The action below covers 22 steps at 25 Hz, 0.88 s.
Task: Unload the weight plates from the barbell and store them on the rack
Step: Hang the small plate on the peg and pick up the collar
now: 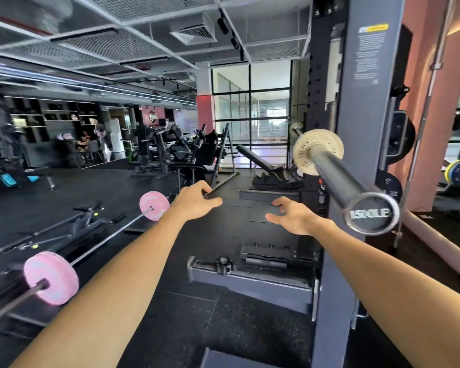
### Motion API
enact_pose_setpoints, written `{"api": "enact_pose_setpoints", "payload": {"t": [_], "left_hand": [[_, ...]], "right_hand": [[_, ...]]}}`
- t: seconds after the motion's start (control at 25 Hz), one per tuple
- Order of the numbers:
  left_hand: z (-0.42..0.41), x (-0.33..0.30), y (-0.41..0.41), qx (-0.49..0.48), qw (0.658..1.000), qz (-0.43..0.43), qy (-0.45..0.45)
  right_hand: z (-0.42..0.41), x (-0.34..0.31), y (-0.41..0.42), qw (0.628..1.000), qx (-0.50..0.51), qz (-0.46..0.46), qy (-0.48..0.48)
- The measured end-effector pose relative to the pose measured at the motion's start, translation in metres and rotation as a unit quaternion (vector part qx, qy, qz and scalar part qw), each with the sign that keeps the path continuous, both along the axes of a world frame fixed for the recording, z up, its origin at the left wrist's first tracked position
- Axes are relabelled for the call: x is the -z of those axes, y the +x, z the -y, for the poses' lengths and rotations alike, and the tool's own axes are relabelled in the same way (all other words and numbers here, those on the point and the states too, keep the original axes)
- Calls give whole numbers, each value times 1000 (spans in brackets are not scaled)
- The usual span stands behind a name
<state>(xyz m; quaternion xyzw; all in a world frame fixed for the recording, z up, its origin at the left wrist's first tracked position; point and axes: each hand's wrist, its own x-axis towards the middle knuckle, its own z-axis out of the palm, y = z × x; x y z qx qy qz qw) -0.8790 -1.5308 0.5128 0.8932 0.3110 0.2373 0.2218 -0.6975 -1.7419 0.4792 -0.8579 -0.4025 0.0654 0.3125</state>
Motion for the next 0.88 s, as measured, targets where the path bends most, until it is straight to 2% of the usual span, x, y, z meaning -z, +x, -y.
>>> {"api": "enact_pose_setpoints", "payload": {"t": [0.08,0.36,0.48,0.68,0.88], "left_hand": [[-22,0,-20,-15,1000,-2,0],[-107,22,-57,-3,1000,-16,10],[-129,47,-52,11,999,-45,-13],[-167,83,-13,19,997,-59,-46],[-206,138,52,24,990,-111,-81]], "right_hand": [[-26,-6,-19,999,-10,-14,-36],[-116,4,-58,999,-27,-23,-11],[-137,18,-58,998,-23,-41,-39],[-179,58,-18,997,-3,-53,-63],[-231,119,43,992,0,-68,-110]]}}
